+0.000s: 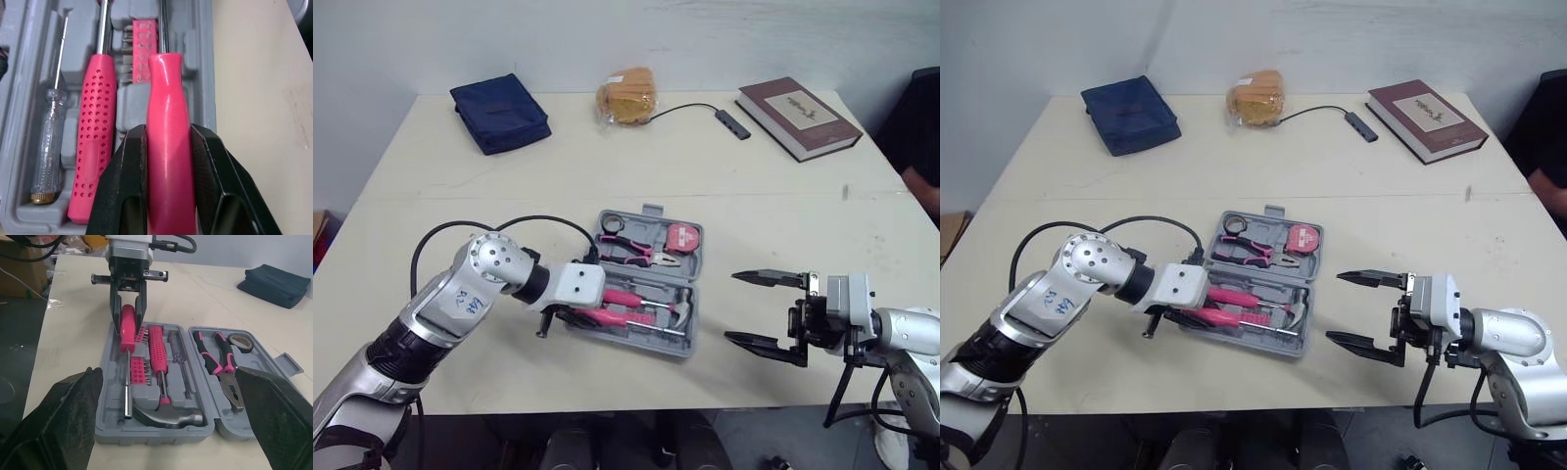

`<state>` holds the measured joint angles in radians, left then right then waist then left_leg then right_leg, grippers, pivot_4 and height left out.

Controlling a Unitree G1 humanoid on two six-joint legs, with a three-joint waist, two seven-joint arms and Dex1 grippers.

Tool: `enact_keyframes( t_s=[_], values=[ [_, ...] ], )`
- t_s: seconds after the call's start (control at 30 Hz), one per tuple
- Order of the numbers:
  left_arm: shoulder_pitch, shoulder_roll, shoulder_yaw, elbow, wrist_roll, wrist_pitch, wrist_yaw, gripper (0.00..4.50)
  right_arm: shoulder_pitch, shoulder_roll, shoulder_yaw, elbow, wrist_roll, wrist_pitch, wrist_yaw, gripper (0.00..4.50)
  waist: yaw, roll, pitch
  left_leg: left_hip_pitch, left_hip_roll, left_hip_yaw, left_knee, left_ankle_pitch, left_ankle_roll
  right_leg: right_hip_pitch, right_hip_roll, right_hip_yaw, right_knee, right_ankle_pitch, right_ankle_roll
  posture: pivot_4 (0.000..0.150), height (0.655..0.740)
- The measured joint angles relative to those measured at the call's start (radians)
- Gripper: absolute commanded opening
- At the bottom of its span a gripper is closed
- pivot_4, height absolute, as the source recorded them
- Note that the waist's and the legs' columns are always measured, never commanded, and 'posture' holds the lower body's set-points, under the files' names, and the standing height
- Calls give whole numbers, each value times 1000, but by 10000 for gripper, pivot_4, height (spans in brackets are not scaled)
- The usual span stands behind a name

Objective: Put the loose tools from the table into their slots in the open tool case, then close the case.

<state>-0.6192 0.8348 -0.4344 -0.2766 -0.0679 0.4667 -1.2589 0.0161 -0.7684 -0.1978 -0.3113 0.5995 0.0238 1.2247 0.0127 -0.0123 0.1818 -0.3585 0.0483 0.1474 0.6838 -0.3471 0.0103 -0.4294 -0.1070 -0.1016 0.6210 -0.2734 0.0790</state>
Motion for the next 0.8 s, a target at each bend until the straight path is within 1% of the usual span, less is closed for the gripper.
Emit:
enact_keyframes(
  t_s=[0.3, 0.37, 0.4, 0.43, 0.47, 0.53, 0.7, 0.8],
  values=[
    [7, -42, -8, 16, 29, -30, 11, 5436, -1, 29, 1, 0, -17, -5, -18, 45000, 9, 0, 0, 0, 0, 0, 1, 0, 0, 0, 0, 0, 0, 0, 0, 1500, 7400],
    [19, -46, -3, 16, 31, -41, 18, 16160, -5, 34, 1, 0, -17, -5, -24, 45000, 9, 0, 0, 0, 0, 0, 1, 0, 1, 0, -1, 0, 1, 0, 0, 1500, 7400],
    [28, -55, 6, 16, 30, -49, 26, 19088, -6, 34, 1, 0, -19, -5, -26, 45000, 9, 0, 0, 0, 0, 0, 1, 0, 1, 0, -1, 0, 1, 0, 0, 1500, 7400],
    [35, -69, 14, 16, 29, -59, 34, 22956, -6, 34, 1, 0, -20, -5, -28, 45000, 9, 0, 0, 0, 0, 0, 1, 0, 1, 1, -1, 0, 1, 0, 0, 1500, 7400],
    [45, -85, 23, 16, 24, -70, 41, 27960, -7, 35, 2, 0, -22, -5, -28, 45000, 10, 0, 0, 0, 0, 0, 1, 0, 1, 1, -2, 0, 1, 0, 0, 1500, 7400],
    [64, -100, 37, 16, -8, -86, 39, 36496, -12, 36, 4, 0, -23, -5, -28, 45000, 10, 0, 0, 0, 0, 0, 1, 0, 1, 1, -2, 0, 1, 0, 0, 1500, 7400],
    [114, -80, 99, 16, -87, -140, -16, 36496, -32, 36, 6, 4, -25, -8, -25, 45000, 7, 0, 0, 0, 1, 0, 1, 1, 1, 1, -2, 0, 1, 0, 0, 1500, 7400],
    [132, -97, 148, 19, -150, -169, -31, 36496, -47, 37, 7, 26, -31, -25, -17, 45000, 8, 0, 0, 0, 1, -1, 1, 1, 1, 1, -2, 0, 1, 0, 0, 1500, 7400]
  ],
)
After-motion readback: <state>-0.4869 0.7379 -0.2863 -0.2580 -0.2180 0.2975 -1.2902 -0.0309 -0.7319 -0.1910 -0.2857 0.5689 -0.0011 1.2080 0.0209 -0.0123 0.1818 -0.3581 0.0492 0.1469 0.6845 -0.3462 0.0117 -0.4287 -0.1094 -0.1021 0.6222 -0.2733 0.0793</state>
